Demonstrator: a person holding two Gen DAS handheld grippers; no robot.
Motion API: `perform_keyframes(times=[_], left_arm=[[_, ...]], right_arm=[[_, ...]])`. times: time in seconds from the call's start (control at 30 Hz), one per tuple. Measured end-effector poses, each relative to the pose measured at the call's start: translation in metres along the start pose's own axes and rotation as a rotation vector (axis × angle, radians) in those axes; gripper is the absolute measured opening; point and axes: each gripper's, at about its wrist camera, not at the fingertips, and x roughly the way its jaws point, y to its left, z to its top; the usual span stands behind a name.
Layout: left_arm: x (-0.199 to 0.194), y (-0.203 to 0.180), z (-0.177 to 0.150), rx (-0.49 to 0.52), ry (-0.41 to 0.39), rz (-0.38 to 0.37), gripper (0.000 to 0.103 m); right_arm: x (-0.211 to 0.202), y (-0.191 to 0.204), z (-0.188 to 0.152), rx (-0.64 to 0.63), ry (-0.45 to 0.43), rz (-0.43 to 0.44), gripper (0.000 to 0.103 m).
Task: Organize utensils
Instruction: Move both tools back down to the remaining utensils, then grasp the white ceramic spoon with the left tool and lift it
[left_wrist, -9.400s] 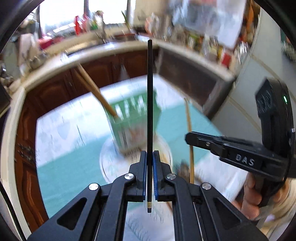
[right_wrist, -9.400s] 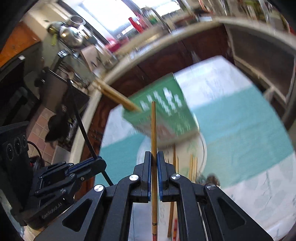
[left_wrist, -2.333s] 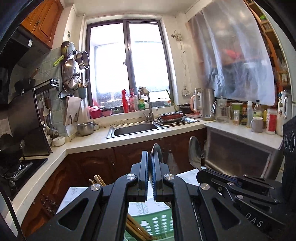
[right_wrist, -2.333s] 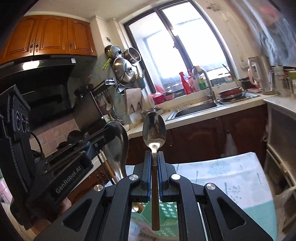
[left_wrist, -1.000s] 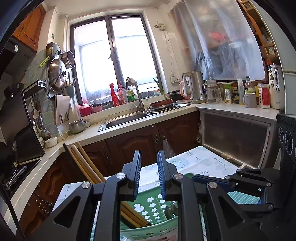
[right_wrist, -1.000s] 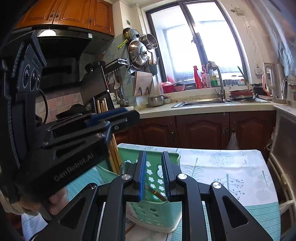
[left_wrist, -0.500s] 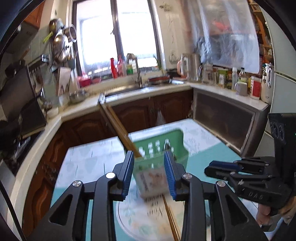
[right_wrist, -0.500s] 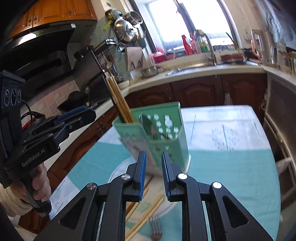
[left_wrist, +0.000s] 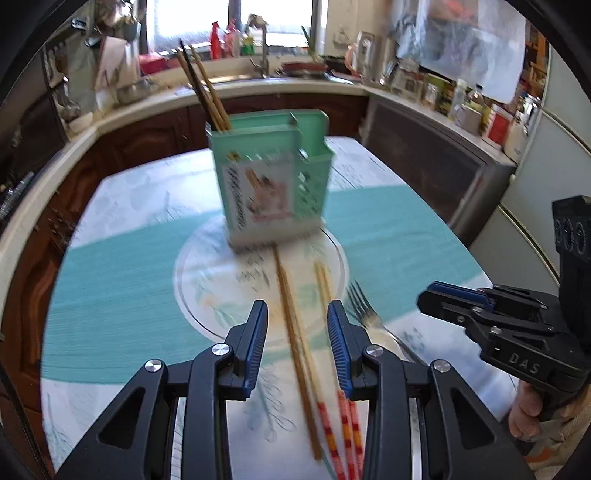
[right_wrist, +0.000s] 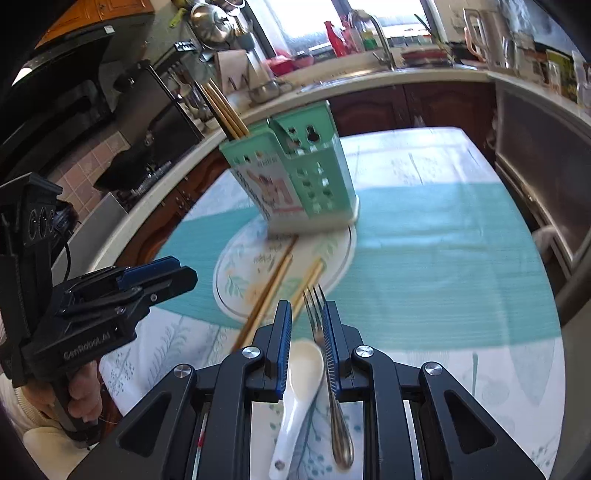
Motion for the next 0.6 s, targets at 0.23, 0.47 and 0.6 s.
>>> perform_keyframes(times=[0.23,0.47,0.6], left_arm=[[0.022,-0.022,-0.020,0.021,0.120,-0.164,0.032],[0.050,-0.018,-0.024,-0.085,0.239,-0.320,0.031],[0.064,-0.014,-0.029,-0.152,0.291,-0.361,0.031]], right_arm=[[-0.002,-0.002,-0.039,0.019,0.086,-0.024,0.018],[0.000,-0.002,-0.047,0.032,0.149,0.017,0.017],[0.005,-0.003,-0.053,0.051,0.190,0.034,0.017]])
